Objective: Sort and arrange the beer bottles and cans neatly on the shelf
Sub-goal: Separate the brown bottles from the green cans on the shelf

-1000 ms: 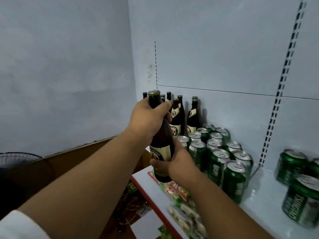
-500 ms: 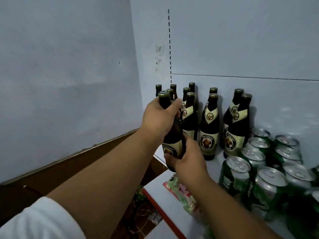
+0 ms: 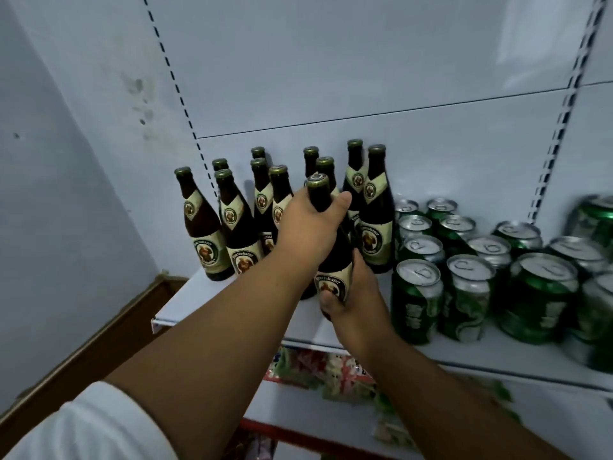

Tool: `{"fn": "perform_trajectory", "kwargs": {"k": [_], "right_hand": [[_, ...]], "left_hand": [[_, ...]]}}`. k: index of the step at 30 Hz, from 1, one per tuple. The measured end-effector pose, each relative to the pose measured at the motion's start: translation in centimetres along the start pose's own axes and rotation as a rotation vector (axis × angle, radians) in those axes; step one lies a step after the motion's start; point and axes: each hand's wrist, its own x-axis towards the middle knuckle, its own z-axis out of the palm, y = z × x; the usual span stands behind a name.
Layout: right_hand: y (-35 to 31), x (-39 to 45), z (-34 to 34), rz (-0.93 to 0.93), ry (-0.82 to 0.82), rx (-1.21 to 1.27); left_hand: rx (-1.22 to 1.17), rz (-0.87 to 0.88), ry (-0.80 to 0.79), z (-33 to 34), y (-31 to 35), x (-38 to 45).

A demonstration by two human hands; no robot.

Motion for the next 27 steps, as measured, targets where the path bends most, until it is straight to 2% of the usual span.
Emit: {"fn": "perform_trajectory", "kwargs": {"k": [4,8,12,18,22,27], "right_hand": [[0.2,0.1,0.3,0.082,0.018,-0.102],[-0.1,-0.1,0.7,0.067,0.066,-0.110],[-0.9,-0.4,0.7,0.051,0.117,-0.139],[-3.6,-1.1,0.3,-0.055,0.240,-0.237],[-5.7,-1.2,-1.5,-0.156,0.298,-0.275],[-7.4,-1.4,-6.7,-0.260,0.368,-0.441]], "left_hand": [[0.061,0.025,-0.031,1.1,0.2,0.9],[0.086,0.009,-0.070,1.4,0.3,1.1],[0.099,0.078,-0.082,1.1,0.4,0.1],[0.036,0.155,0.095,-1.4,0.6,-1.7],[0.140,0.292,0.072,-2.7,0.4,-3.5],[0.270,0.442,0.027,-2.0,0.4,-5.3]]}}
